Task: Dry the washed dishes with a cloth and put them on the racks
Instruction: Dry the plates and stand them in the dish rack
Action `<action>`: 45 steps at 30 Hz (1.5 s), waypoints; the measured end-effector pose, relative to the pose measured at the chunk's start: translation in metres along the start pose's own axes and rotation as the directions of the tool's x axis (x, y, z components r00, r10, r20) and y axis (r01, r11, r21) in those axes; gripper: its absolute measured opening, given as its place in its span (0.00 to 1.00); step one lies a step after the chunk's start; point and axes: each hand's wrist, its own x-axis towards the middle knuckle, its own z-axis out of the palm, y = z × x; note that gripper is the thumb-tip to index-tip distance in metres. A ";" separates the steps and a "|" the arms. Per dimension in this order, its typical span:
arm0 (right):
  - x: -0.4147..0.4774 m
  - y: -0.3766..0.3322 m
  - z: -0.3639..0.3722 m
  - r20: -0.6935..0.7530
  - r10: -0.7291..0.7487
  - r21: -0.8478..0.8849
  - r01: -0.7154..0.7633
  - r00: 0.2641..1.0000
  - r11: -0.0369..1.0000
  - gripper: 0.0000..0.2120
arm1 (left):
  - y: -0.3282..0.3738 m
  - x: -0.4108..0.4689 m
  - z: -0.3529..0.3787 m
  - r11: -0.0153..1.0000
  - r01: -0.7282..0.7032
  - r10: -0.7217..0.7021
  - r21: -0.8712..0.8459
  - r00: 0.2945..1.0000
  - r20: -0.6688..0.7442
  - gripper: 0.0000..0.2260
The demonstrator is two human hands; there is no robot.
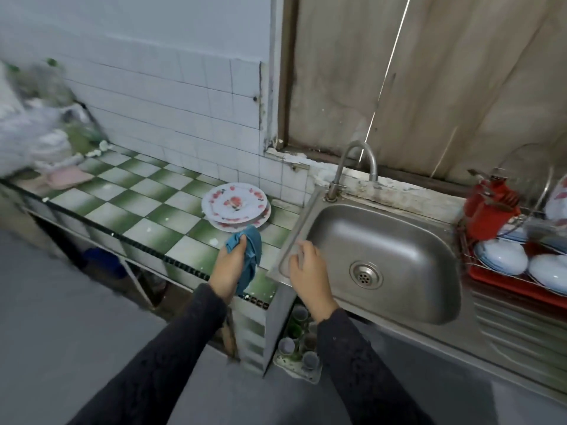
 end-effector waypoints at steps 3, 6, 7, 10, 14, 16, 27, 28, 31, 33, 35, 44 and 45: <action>0.010 -0.018 0.033 0.059 0.002 0.008 -0.003 0.998 1.000 0.16 | 0.006 0.017 -0.030 1.000 -0.004 0.003 -0.021 0.998 -0.057 0.09; 0.028 -0.031 0.064 0.102 0.017 0.028 -0.020 0.995 0.999 0.17 | 0.011 0.041 -0.054 1.000 0.006 -0.007 -0.011 0.995 -0.097 0.07; 0.032 -0.032 0.071 0.113 0.026 0.036 -0.030 0.993 0.999 0.18 | 0.012 0.046 -0.059 1.000 0.004 -0.004 -0.001 0.994 -0.107 0.07; 0.055 -0.034 0.103 0.160 0.087 0.079 -0.101 0.983 0.992 0.19 | 0.013 0.070 -0.076 1.000 0.002 0.000 0.016 0.988 -0.154 0.12; 0.102 -0.030 0.145 0.193 0.240 0.216 -0.280 0.951 0.935 0.18 | 0.012 0.118 -0.093 0.999 0.041 -0.039 0.008 0.984 -0.173 0.11; 0.128 -0.027 0.165 0.211 0.331 0.311 -0.384 0.920 0.869 0.15 | 0.015 0.145 -0.099 0.999 0.055 -0.054 0.001 0.982 -0.181 0.09; 0.236 -0.003 0.216 0.395 0.618 0.621 -0.693 0.680 0.366 0.15 | 0.020 0.257 -0.109 0.985 0.169 -0.162 0.022 0.970 -0.182 0.11; 0.244 -0.001 0.219 0.399 0.626 0.623 -0.699 0.669 0.350 0.16 | 0.019 0.263 -0.110 0.985 0.168 -0.160 0.030 0.971 -0.178 0.10; 0.268 0.005 0.227 0.373 0.696 0.621 -0.722 0.614 0.304 0.15 | 0.017 0.288 -0.115 0.983 0.176 -0.165 0.057 0.973 -0.164 0.09; 0.275 0.007 0.232 0.355 0.722 0.608 -0.733 0.594 0.305 0.14 | 0.016 0.300 -0.119 0.981 0.176 -0.161 0.086 0.975 -0.155 0.08; 0.283 0.008 0.241 0.351 0.716 0.614 -0.726 0.603 0.310 0.09 | 0.015 0.316 -0.124 0.978 0.194 -0.183 0.073 0.974 -0.135 0.08; 0.293 0.001 0.281 0.219 0.762 0.744 -0.609 0.609 0.274 0.18 | 0.030 0.382 -0.151 0.979 0.198 -0.203 0.058 0.974 0.100 0.09; 0.293 0.003 0.281 0.195 0.775 0.757 -0.595 0.601 0.271 0.16 | 0.032 0.386 -0.155 0.981 0.183 -0.190 0.063 0.975 0.115 0.09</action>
